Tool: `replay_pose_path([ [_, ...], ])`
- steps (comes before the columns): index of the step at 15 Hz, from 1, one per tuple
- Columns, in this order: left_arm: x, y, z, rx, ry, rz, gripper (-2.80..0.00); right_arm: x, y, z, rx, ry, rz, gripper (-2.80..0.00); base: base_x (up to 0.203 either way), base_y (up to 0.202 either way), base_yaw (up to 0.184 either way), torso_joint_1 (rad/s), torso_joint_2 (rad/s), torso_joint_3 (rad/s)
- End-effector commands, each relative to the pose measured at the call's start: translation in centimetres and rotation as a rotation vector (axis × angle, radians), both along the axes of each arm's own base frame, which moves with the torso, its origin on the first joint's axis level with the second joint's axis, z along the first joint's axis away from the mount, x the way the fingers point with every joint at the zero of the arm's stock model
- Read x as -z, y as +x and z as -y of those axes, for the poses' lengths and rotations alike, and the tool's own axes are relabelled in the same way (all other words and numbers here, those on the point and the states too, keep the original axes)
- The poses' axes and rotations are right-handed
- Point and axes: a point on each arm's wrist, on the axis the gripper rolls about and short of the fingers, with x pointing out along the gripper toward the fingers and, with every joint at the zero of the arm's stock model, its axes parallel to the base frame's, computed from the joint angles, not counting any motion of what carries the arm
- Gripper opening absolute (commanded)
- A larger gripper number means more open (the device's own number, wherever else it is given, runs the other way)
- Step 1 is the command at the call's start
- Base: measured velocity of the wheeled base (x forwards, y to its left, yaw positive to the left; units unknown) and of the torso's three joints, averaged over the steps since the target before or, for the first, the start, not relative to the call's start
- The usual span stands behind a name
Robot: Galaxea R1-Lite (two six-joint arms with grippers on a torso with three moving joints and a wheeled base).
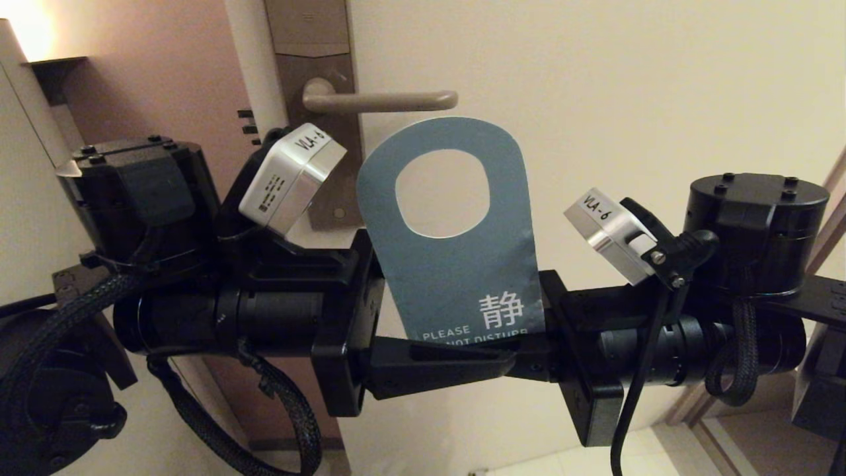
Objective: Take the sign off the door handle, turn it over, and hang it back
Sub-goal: Hand it to the other hand, then hang the sign back with the other side facing out
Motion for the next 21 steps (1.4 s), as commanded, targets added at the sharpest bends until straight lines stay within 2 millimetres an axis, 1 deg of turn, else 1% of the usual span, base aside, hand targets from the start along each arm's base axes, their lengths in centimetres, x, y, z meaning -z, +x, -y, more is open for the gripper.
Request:
replay_pose_path([
  [1, 0.1, -0.1, -0.1, 0.003, 0.001, -0.001, 0.00, 0.0, -0.1, 0.1, -0.004, 0.003, 0.004, -2.80, 0.000, 0.000, 0.000, 0.000, 0.00, 0.000],
  [3, 0.3, -0.1, -0.3, -0.004, 0.002, -0.003, 0.00, 0.1, -0.3, 0.5, 0.002, 0.001, 0.001, -2.80, 0.000, 0.000, 0.000, 0.000, 0.00, 0.000],
  [6, 0.5, 0.0, -0.8, -0.025, 0.008, -0.009, 0.00, 0.2, 0.0, 1.3, 0.031, -0.003, -0.003, -2.80, 0.000, 0.000, 0.000, 0.000, 0.00, 0.000],
  [8, 0.6, 0.0, -1.0, -0.031, 0.010, -0.018, 0.00, 0.4, 0.0, 1.4, 0.037, -0.007, -0.007, -2.80, 0.000, 0.000, 0.000, 0.000, 0.00, 0.000],
  [12, 0.8, 0.3, -1.9, -0.071, 0.015, -0.022, 0.00, 0.5, -0.1, 1.9, 0.049, -0.010, -0.011, -2.80, 0.000, 0.000, 0.000, 0.000, 0.00, 0.000],
  [17, 0.9, -0.7, -2.9, -0.076, 0.014, -0.020, 0.00, 0.7, 0.3, 3.4, 0.101, -0.015, -0.014, -2.80, 0.000, 0.000, 0.000, 0.000, 0.00, 0.000],
  [21, 1.5, -1.4, -3.8, -0.092, 0.023, -0.027, 0.00, 0.8, 0.2, 4.2, 0.126, -0.017, -0.017, -2.80, 0.000, 0.000, 0.000, 0.000, 0.00, 0.000],
])
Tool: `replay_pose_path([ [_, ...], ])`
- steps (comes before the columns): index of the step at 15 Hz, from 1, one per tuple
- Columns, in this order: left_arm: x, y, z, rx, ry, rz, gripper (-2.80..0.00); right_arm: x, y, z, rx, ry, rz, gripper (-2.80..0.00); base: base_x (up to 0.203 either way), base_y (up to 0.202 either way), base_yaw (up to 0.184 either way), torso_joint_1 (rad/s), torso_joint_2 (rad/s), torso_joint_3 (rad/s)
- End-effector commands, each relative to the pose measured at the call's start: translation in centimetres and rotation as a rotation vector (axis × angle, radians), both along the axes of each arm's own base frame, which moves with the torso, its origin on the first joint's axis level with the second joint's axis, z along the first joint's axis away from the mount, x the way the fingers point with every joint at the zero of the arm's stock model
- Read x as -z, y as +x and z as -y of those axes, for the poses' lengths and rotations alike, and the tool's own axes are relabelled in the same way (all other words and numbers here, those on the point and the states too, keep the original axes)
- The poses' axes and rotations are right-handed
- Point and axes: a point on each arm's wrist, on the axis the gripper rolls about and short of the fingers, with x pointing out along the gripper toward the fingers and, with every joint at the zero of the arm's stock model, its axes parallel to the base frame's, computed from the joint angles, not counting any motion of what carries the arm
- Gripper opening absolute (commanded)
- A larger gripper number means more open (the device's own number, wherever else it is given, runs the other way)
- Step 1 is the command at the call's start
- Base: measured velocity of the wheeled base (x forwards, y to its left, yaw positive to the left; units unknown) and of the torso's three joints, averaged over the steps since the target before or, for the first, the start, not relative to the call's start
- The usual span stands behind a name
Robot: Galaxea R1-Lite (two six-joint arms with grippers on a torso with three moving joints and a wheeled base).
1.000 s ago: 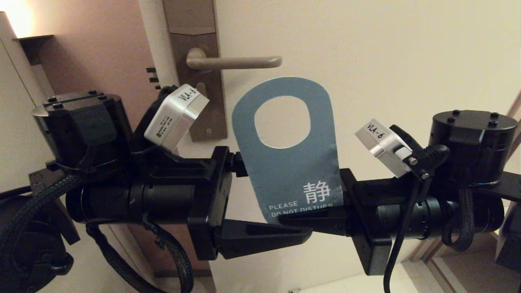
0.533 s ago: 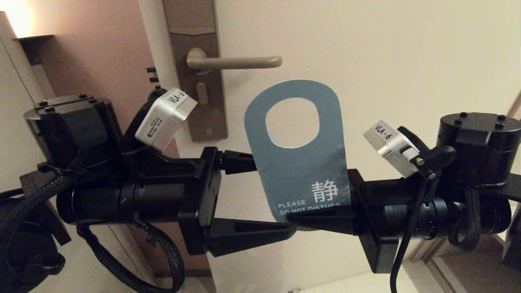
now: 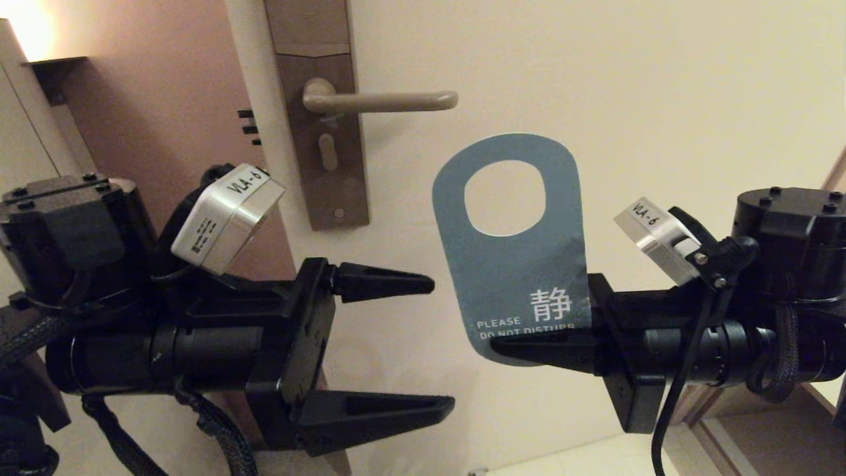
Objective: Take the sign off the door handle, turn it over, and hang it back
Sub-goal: Hang the sign back with the other side facing out
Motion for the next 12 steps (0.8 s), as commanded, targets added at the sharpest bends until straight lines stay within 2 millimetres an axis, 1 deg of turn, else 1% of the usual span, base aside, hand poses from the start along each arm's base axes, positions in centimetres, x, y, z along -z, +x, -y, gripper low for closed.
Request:
replay_pose_path([
  [1, -0.2, -0.3, -0.4, -0.003, -0.007, 0.012, -2.80, -0.2, 0.1, 0.5, 0.016, 0.005, 0.008, -2.80, 0.000, 0.000, 0.000, 0.000, 0.00, 0.000],
  [3, -0.1, -0.5, -0.8, -0.013, -0.007, 0.010, -2.80, -0.3, 0.4, 1.1, 0.041, 0.008, 0.012, -2.80, 0.000, 0.000, 0.000, 0.000, 0.00, 0.000],
  [7, -0.2, -0.6, -1.2, -0.047, -0.010, 0.013, -2.80, -0.1, 0.4, 1.4, 0.051, 0.004, 0.006, -2.80, 0.000, 0.000, 0.000, 0.000, 0.00, 0.000],
  [8, -0.1, -0.5, -1.3, -0.078, -0.008, 0.013, -2.80, -0.1, 0.5, 1.5, 0.056, 0.004, 0.007, -2.80, 0.000, 0.000, 0.000, 0.000, 0.00, 0.000],
  [12, 0.4, -0.6, -3.2, -0.270, 0.017, 0.024, -2.80, 0.0, 0.8, 1.9, 0.088, 0.000, 0.006, -2.80, 0.000, 0.000, 0.000, 0.000, 0.00, 0.000],
])
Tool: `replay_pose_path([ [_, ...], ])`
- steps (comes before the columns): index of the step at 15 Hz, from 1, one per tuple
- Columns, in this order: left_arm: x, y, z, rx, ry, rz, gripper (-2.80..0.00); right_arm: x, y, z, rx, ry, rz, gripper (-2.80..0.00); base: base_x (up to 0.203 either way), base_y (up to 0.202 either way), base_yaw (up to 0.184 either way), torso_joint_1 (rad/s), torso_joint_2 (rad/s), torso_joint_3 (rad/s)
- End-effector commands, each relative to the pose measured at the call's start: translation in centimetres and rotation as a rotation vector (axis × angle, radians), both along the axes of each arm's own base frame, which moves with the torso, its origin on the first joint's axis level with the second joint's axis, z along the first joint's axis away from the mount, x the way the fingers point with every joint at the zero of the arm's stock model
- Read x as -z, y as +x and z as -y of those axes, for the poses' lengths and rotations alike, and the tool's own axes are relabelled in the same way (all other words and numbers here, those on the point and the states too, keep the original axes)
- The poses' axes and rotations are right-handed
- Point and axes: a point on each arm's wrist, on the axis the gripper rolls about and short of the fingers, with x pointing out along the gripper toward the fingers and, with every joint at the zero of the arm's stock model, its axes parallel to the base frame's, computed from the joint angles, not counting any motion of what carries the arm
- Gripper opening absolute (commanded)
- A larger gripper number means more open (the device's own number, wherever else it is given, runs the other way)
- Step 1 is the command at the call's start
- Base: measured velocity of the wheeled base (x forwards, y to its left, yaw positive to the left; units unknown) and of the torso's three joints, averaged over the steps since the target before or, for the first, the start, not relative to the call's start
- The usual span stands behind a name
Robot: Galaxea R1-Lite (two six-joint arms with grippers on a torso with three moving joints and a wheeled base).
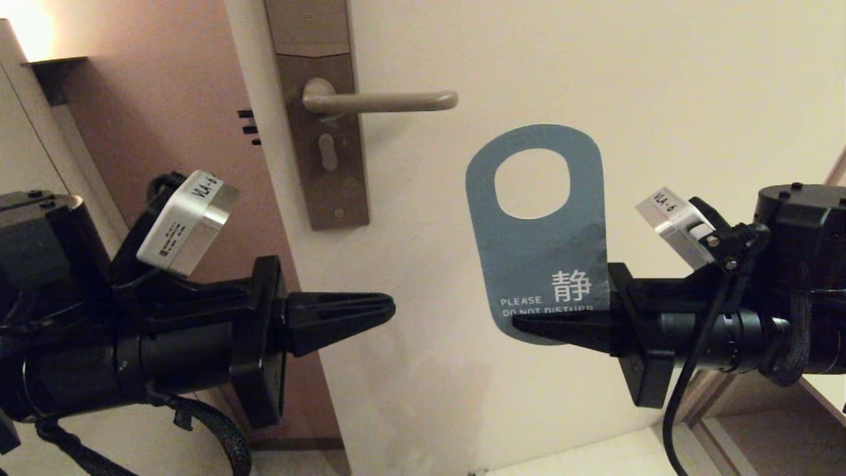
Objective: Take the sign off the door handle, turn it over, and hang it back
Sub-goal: Hang the sign back with the other side facing out
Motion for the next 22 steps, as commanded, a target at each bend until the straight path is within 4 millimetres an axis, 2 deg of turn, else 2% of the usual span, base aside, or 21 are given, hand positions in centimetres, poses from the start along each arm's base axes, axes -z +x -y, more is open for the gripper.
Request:
replay_pose_path([
  [1, 0.0, -0.5, -1.0, -0.046, 0.010, 0.018, -2.80, 0.0, 0.2, 0.2, 0.007, 0.001, 0.001, -2.80, 0.000, 0.000, 0.000, 0.000, 0.00, 0.000],
  [3, 0.9, -0.6, -2.9, -0.194, 0.108, 0.048, -2.80, 0.1, 0.4, 0.5, 0.022, 0.001, 0.001, -2.80, 0.000, 0.000, 0.000, 0.000, 0.00, 0.000],
  [6, 2.2, -2.8, -5.3, -0.376, 0.227, 0.068, -2.80, 0.1, 1.0, 1.4, 0.071, -0.002, -0.001, -2.80, 0.000, 0.000, 0.000, 0.000, 0.00, 0.000],
  [10, 3.5, -4.8, -8.7, -0.637, 0.253, 0.034, -2.80, 0.1, 1.3, 1.7, 0.098, -0.004, 0.003, -2.80, 0.000, 0.000, 0.000, 0.000, 0.00, 0.000],
  [14, 6.1, -8.2, -11.4, -0.893, 0.241, -0.026, -2.80, 0.0, 1.7, 2.3, 0.135, -0.004, 0.007, -2.80, 0.000, 0.000, 0.000, 0.000, 0.00, 0.000],
  [19, 8.8, -11.5, -12.5, -1.180, 0.239, -0.037, -2.80, -0.2, 1.8, 2.9, 0.156, -0.003, 0.015, -2.80, 0.000, 0.000, 0.000, 0.000, 0.00, 0.000],
  [22, 9.8, -13.8, -12.7, -1.265, 0.200, 0.012, -2.80, -0.2, 1.9, 3.1, 0.167, -0.003, 0.017, -2.80, 0.000, 0.000, 0.000, 0.000, 0.00, 0.000],
])
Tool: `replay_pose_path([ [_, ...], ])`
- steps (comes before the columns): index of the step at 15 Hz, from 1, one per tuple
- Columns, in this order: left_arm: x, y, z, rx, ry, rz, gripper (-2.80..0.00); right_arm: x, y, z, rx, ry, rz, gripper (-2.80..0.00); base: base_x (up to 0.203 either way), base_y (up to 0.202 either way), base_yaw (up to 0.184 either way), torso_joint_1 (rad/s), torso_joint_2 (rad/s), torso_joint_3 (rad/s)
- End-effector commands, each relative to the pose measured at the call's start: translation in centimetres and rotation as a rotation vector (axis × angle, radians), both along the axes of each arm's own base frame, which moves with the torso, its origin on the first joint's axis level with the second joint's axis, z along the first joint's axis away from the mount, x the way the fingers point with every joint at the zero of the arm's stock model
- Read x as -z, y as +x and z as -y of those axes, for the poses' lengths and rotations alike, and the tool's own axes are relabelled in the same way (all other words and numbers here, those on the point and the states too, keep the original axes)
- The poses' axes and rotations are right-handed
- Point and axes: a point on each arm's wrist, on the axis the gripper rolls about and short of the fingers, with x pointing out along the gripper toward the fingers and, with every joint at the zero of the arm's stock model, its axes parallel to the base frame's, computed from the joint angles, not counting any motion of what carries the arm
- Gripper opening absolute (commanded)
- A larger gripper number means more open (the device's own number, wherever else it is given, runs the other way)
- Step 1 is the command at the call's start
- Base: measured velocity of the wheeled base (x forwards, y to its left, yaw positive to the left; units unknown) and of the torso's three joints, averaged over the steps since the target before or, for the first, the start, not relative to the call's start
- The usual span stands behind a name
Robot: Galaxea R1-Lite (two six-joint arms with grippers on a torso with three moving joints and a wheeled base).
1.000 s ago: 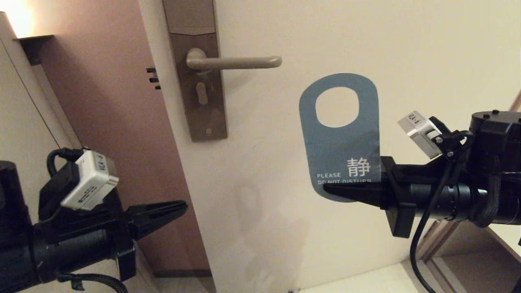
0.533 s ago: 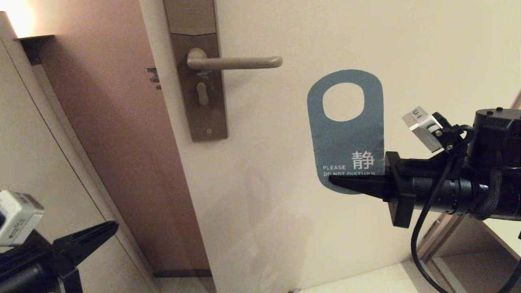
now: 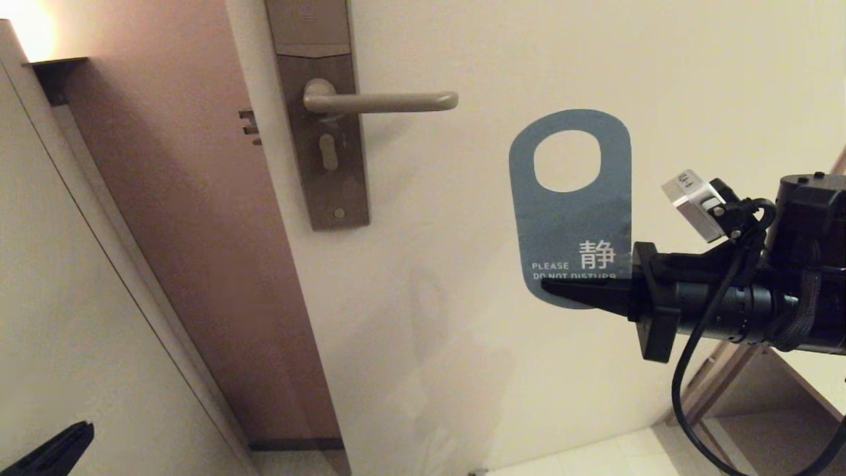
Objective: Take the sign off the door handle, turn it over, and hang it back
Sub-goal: Hang the sign back with the other side facing out
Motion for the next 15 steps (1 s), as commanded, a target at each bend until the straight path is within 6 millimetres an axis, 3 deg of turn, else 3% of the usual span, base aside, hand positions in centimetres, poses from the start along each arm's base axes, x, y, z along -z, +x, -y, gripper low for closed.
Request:
replay_pose_path([
  [1, 0.4, -1.9, -0.1, -0.010, -0.010, 0.080, -2.80, -0.1, 0.0, 0.1, 0.002, 0.002, 0.006, -2.80, 0.000, 0.000, 0.000, 0.000, 0.00, 0.000],
  [7, 3.9, -7.2, 0.0, 0.039, -0.051, 0.191, -2.80, -0.5, 0.3, 0.1, 0.004, 0.008, 0.020, -2.80, 0.000, 0.000, 0.000, 0.000, 0.00, 0.000],
  [15, 4.4, -7.4, 0.0, 0.057, -0.093, 0.171, -2.80, 0.0, 0.9, 0.3, 0.022, 0.001, 0.001, -2.80, 0.000, 0.000, 0.000, 0.000, 0.00, 0.000],
])
